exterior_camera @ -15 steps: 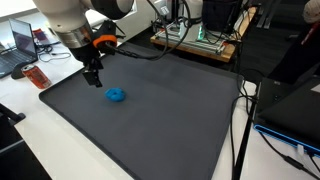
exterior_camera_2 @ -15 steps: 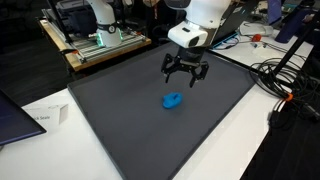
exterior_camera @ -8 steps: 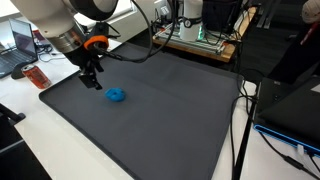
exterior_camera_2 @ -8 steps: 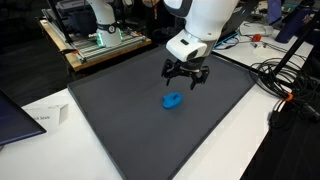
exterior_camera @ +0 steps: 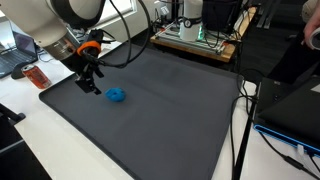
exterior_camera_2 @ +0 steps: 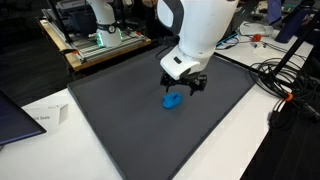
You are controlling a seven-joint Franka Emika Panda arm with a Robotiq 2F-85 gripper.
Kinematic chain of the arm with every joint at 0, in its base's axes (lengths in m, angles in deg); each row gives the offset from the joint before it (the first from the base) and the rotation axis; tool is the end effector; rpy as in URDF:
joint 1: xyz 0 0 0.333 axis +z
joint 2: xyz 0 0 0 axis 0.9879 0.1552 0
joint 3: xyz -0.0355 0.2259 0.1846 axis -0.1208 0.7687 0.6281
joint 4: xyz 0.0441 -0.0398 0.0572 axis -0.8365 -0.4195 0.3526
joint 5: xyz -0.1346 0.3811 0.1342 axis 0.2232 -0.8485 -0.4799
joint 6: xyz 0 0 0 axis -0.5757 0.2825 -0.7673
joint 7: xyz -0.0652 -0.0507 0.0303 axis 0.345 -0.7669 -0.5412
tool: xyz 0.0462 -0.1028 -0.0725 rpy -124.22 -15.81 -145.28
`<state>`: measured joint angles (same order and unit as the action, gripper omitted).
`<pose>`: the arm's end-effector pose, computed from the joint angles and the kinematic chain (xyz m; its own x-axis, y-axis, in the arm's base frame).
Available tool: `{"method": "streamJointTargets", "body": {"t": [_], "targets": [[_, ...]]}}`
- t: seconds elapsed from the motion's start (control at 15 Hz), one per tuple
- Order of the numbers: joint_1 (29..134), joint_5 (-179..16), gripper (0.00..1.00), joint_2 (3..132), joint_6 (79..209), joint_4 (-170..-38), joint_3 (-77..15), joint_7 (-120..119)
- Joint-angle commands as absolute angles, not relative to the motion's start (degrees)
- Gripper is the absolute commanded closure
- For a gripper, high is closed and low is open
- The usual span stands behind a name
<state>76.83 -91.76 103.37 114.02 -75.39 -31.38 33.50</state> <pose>0.7491 -0.0871 0.1885 0.6447 -0.7419 -0.1843 -0.7416 -0.6655 0.0845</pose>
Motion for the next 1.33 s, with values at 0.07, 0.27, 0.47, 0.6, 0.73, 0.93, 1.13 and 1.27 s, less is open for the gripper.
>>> {"method": "streamJointTargets", "body": {"t": [0.07,0.27,0.47,0.6,0.73,0.93,1.13,1.27], "targets": [[72.96,-97.58,0.0,107.73,113.34,-70.46,-29.9,29.49],[70.79,-100.71,0.0,109.32,114.61,-70.04,-29.59,28.2],[68.49,-103.98,0.0,110.07,117.23,-70.76,-28.83,25.7],[66.87,-106.41,0.0,110.3,119.44,-71.66,-28.08,23.24],[65.36,-108.52,0.0,110.06,121.84,-73.14,-27.34,20.13],[63.02,-109.93,0.0,108.73,124.08,-76.26,-25.57,14.75],[61.36,-110.11,0.0,107.07,125.09,-79.64,-24.5,9.41],[60.45,-110.14,0.0,105.65,126.26,-82.5,-23.78,5.77]]}}
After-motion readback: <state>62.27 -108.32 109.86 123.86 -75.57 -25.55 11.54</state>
